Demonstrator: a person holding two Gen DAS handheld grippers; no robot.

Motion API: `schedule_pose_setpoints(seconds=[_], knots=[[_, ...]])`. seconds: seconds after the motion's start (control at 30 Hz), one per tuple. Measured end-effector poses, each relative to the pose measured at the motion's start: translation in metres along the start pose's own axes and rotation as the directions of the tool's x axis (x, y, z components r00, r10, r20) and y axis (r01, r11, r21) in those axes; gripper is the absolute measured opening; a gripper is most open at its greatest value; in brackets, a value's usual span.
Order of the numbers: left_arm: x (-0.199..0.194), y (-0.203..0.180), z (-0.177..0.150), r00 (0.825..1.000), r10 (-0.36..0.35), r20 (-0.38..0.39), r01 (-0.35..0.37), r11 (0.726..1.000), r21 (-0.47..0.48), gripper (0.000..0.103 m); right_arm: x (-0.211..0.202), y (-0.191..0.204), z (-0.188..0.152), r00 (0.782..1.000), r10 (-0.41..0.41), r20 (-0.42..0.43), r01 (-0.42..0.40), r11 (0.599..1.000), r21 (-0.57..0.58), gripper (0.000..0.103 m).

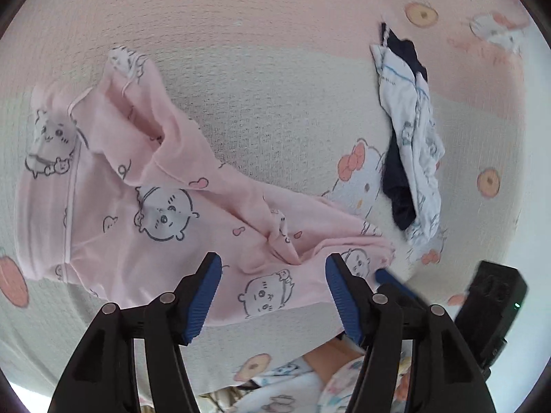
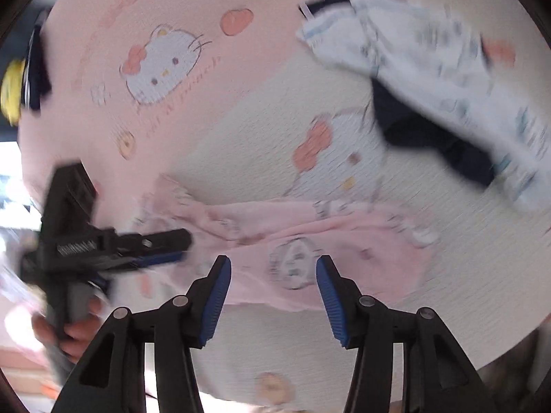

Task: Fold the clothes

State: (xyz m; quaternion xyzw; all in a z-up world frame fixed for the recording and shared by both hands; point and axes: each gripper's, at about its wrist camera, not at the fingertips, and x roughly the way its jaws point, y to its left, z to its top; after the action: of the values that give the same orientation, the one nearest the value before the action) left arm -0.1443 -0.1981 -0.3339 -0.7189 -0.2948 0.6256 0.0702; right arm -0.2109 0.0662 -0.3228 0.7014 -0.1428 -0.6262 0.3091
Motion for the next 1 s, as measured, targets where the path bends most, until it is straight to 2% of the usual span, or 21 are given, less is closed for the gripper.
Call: schedule_pose_setpoints(seconds=[0.1, 0.17, 0.23, 0.33, 0.5, 0.6, 0.77, 0.87, 0.93, 0.97, 1.0], knots=[[0.0, 0.003, 0.0, 1.0, -0.025, 0.003, 0.025, 0.998, -0.062, 0.06, 0.014, -0.017, 0.0, 0.996, 0.074, -0.058, -0.062, 0.981, 0.182, 0.052], [0.003, 0.004, 0.001, 1.0, -0.025, -0.001, 0.024, 0.996, -0.091, 0.06, 0.017, -0.019, -0.001, 0.997, 0.049, -0.062, -0.034, 0.976, 0.217, 0.052], [0.008, 0.006, 0.001, 1.0, 0.011, -0.025, -0.013, 0.997, -0.081, 0.06, 0.018, -0.017, -0.002, 0.998, 0.018, -0.057, -0.004, 0.973, 0.231, 0.052], [0.016, 0.008, 0.001, 0.999, 0.024, -0.024, -0.027, 0.993, -0.116, 0.06, 0.02, -0.012, -0.004, 0.999, -0.014, -0.029, 0.021, 0.968, 0.248, 0.056], [0.027, 0.013, 0.001, 0.999, 0.04, -0.018, -0.043, 0.985, -0.169, 0.06, 0.041, -0.018, 0.0, 0.999, -0.046, -0.02, 0.05, 0.941, 0.334, 0.057], [0.034, 0.016, 0.001, 0.999, 0.05, -0.014, -0.052, 0.978, -0.2, 0.06, 0.053, -0.011, 0.005, 0.995, -0.092, -0.026, 0.095, 0.95, 0.296, 0.057], [0.045, 0.019, 0.001, 0.998, 0.069, -0.008, -0.069, 0.966, -0.248, 0.06, 0.061, 0.008, 0.0, 0.983, -0.184, 0.028, 0.173, 0.959, 0.223, 0.057], [0.047, 0.01, -0.004, 0.991, 0.131, 0.019, -0.123, 0.968, -0.217, 0.06, 0.067, 0.022, -0.003, 0.965, -0.255, 0.055, 0.244, 0.956, 0.161, 0.056], [0.048, 0.006, -0.008, 0.985, 0.168, 0.04, -0.155, 0.962, -0.224, 0.05, 0.068, 0.029, -0.007, 0.948, -0.312, 0.071, 0.302, 0.946, 0.122, 0.038], [0.047, 0.006, -0.01, 0.986, 0.151, 0.074, -0.123, 0.946, -0.3, 0.035, 0.067, 0.03, -0.01, 0.938, -0.336, 0.085, 0.326, 0.939, 0.111, 0.032], [0.047, 0.007, -0.012, 0.985, 0.137, 0.102, -0.092, 0.929, -0.359, 0.032, 0.066, 0.029, -0.012, 0.936, -0.34, 0.097, 0.33, 0.938, 0.101, 0.028]])
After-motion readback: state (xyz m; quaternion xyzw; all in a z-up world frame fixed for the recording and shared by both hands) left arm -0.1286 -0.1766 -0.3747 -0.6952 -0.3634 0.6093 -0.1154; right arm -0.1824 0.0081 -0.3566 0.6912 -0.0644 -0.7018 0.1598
